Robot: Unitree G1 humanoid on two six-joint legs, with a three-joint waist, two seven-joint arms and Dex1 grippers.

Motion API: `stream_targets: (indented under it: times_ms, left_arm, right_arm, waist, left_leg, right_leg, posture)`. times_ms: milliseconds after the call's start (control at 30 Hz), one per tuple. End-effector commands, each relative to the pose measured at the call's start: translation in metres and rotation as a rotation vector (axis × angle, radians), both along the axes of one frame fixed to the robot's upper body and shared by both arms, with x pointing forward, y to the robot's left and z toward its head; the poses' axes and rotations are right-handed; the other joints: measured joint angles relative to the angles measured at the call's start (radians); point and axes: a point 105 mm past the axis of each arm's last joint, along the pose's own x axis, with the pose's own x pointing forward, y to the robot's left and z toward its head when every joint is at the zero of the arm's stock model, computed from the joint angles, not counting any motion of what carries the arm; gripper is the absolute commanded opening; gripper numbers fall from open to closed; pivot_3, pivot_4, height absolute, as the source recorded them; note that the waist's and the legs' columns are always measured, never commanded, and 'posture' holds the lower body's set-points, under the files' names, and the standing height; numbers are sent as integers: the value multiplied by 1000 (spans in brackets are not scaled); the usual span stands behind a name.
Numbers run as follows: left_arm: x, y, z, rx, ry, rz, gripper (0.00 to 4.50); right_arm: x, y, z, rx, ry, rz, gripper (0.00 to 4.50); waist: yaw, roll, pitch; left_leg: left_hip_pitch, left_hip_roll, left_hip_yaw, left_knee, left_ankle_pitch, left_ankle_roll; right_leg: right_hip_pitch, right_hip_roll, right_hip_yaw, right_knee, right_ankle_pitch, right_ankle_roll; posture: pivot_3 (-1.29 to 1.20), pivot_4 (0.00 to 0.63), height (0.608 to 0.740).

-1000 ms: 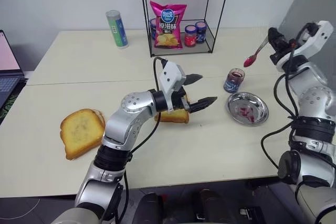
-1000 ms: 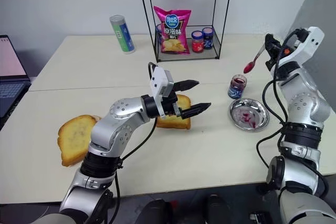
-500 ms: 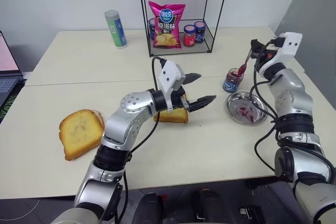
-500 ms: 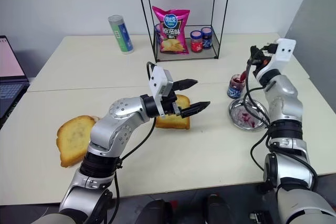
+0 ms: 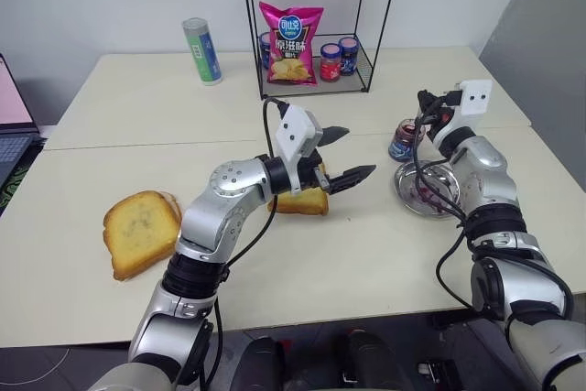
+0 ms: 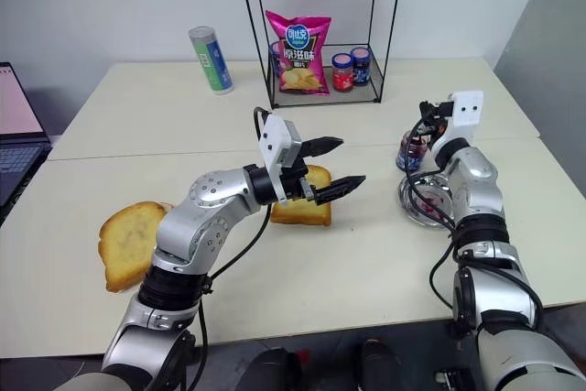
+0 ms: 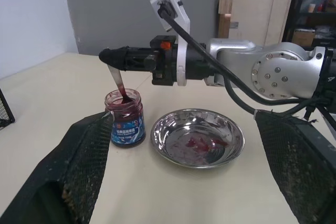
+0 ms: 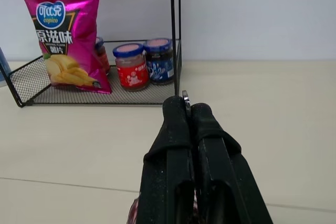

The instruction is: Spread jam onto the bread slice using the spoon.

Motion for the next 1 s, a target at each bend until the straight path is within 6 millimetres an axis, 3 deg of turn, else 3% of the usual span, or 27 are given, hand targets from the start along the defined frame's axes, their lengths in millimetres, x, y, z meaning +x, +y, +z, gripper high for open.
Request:
stream_targets:
  times_ms: [33,200,500,1000]
  left_arm:
    - [-8,-3,15,-10,-65,-22,4500]
    - [-7,-2,15,-7,-69,-19,4500]
    - [-3,-1,14,-4,-71,-2,4500]
    - [-3,-1,13,2,-70,-14,4500]
  right_arm:
    - [4,-8,23,156,-38,-26,7]
    - [7,-18,25,391,16,-41,7]
    - [6,-29,28,638,66,-34,7]
    - [2,-48,41,598,17,-99,7]
  waist:
    - [0,0,0]
    - [0,0,0]
    - [0,0,0]
    - [-1,0,0]
  left_leg:
    - [0,0,0,0,0,0]
    - [0,0,0,0,0,0]
    - [0,0,1,0,0,0]
    - [0,0,1,0,0,0]
  right_leg:
    - [0,0,0,0,0,0]
    - [0,0,0,0,0,0]
    - [0,0,0,0,0,0]
    - [0,0,1,0,0,0]
  posture:
    - [0,150,740]
    - [0,150,740]
    - [0,150,740]
    - [0,150,740]
